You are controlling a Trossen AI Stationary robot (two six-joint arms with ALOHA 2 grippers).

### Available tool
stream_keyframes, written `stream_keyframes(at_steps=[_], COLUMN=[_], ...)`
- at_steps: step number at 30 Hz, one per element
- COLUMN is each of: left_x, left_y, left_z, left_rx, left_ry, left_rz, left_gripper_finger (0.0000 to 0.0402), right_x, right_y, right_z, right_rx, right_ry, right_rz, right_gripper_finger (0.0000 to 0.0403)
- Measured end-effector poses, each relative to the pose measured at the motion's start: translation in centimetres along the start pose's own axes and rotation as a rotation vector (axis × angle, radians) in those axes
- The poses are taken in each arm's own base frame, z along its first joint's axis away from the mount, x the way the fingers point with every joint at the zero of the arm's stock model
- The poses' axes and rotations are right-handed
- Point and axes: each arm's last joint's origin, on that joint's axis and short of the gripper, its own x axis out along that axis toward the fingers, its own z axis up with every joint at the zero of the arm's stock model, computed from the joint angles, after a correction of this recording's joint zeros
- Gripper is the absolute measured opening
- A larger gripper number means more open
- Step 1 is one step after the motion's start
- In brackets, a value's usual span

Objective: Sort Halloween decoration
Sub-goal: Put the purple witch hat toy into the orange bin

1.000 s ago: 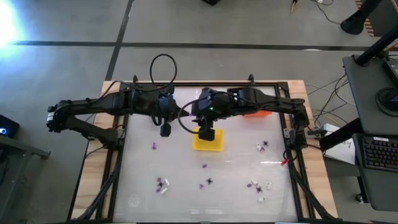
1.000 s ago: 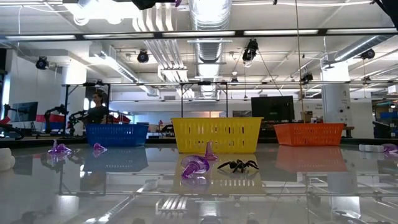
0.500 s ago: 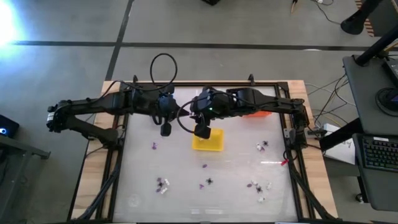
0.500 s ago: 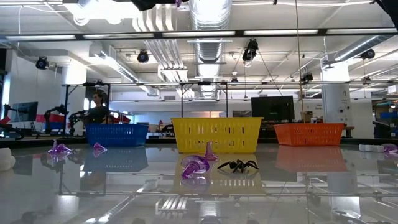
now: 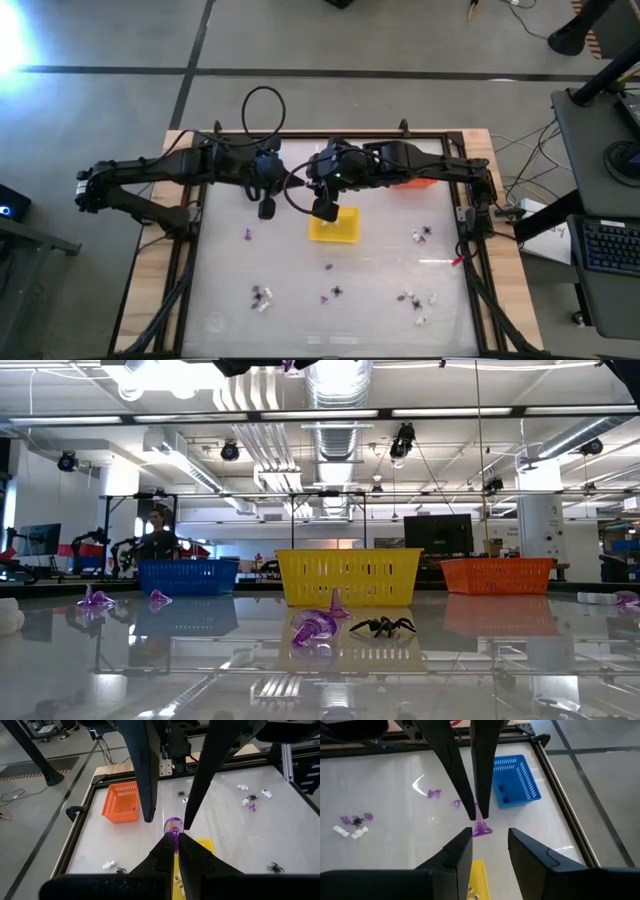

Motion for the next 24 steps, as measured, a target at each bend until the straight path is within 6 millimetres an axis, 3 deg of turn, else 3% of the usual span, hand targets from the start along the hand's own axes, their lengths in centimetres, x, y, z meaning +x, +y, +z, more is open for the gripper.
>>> stream_keyframes(at_steps=[24], left_x=[0.0], left_y=[0.1], left_z=[0.3], left_rx=[0.004], left_ry=[-0.031], left_rz=[-0.003], left_gripper_finger=[0.0000], right_x=[1.3], right_y=[0.2], right_z=[-0.5], right_rx=[-0.009], right_ry=[0.016], right_rz=[-0.004], right_gripper_finger=[0.0118])
